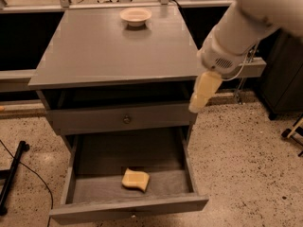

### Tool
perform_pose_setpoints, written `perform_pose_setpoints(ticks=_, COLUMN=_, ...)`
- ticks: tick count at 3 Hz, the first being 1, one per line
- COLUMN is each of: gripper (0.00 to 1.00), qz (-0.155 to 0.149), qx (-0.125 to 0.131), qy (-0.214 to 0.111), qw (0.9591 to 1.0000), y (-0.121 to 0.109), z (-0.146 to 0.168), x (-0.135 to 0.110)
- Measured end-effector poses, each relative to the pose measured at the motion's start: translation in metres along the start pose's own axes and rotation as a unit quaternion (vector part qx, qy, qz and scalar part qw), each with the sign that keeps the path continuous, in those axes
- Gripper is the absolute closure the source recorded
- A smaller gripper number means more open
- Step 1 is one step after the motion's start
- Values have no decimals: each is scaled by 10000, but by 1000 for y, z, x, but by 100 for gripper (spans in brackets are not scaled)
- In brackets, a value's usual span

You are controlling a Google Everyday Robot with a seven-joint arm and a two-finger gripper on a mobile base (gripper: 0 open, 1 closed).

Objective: Pick sponge from middle drawer and place on counter

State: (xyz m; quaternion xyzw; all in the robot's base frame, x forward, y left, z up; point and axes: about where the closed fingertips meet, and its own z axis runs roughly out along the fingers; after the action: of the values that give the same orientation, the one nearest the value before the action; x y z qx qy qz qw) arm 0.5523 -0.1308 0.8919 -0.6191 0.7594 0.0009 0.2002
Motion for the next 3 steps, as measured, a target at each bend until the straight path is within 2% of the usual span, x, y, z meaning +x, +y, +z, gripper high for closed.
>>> perform_pose_setpoints(ticks=1, gripper=0, qz=41, qx=-107, qy=-120, qw=9999, y=-16, z=68, x=-13)
perform_pose_setpoints(ticks=2, gripper=0, qz=34, qx=-174, qy=-165, qw=9997, y=-18, z=84, x=-15)
perform_pose_setpoints(ticks=3, gripper=0, qz=-106, qx=-400, qy=-238, qw=9989, y=-9, z=95, x=-20)
